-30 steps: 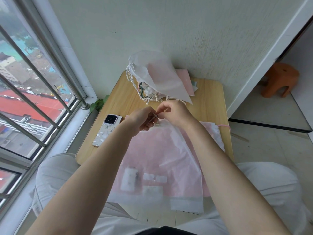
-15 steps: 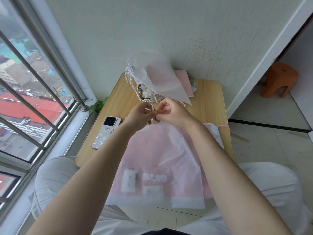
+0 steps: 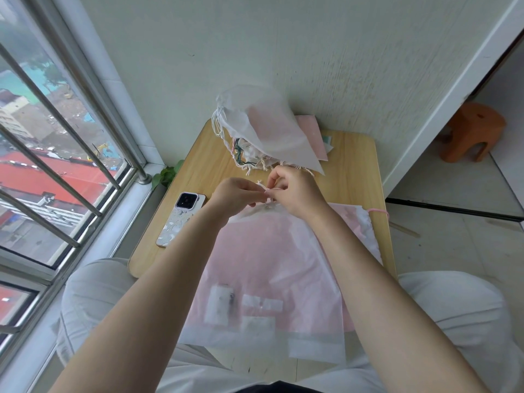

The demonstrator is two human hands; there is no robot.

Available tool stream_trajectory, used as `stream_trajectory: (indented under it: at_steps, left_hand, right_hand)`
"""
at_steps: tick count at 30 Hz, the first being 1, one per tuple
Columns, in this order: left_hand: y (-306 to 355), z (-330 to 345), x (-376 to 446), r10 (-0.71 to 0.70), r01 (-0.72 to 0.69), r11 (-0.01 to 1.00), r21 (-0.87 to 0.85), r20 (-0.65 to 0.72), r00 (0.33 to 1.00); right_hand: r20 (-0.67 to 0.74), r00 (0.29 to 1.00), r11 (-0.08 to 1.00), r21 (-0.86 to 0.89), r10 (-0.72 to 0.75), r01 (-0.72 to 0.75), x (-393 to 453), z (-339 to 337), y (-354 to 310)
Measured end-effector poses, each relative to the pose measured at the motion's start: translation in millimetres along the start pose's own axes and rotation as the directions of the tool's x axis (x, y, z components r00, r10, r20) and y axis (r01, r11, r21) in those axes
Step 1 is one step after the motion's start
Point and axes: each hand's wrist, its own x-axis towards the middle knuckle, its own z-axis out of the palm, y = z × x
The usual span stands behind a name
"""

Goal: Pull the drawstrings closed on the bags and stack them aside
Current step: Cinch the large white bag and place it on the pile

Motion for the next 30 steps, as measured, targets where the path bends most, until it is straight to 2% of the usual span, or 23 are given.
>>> stream_trajectory:
  at_steps: [4, 10, 13, 17, 20, 23, 27, 28, 30]
  left_hand:
    - [-3, 6, 3, 0.054, -0.038, 0.983, 0.181, -0.084, 0.995]
    - [5, 14, -4, 0.156, -0.128, 0.937, 0.325, -0.064, 0.986]
    - [7, 14, -3, 0.180, -0.144, 0.927, 0.346, -0.074, 0.981]
    - [7, 15, -4, 0.207, -0.164, 0.903, 0.398, -0.066, 0.976]
    - [5, 15, -2, 0.243, -0.187, 0.859, 0.478, -0.059, 0.968]
    - [-4, 13, 1, 0.381, -0.265, 0.781, 0.566, -0.095, 0.920]
    - [-11, 21, -2, 0.591, -0.316, 0.668, 0.674, -0.222, 0.776]
    - [-11, 23, -4, 0.598, -0.316, 0.687, 0.654, -0.262, 0.758]
    - [-8, 26, -8, 0.517, -0.315, 0.799, 0.512, -0.319, 0.795]
  right_hand:
    - [-0.011, 1.000, 1.000, 0.016, 0.018, -0.018, 0, 2, 2]
    - [0.002, 1.000, 1.000, 0.006, 0.005, -0.005, 0, 0, -2]
    - [0.052, 0.999, 0.989, -0.146, -0.009, 0.016, 0, -3, -4]
    - [0.172, 0.985, 0.894, -0.437, -0.028, 0.102, 1, -7, -11]
    - [0.221, 0.975, 0.852, -0.509, -0.010, 0.124, 3, -10, -15]
    - [0.299, 0.948, 0.939, -0.344, 0.106, 0.004, 4, -17, -17]
    - [0.388, 0.901, 0.981, -0.060, 0.194, -0.185, 5, -22, -14]
    - [0.386, 0.896, 0.972, -0.004, 0.220, -0.237, 5, -20, -11]
    - [0.379, 0.881, 0.914, 0.175, 0.282, -0.367, 6, -18, -4]
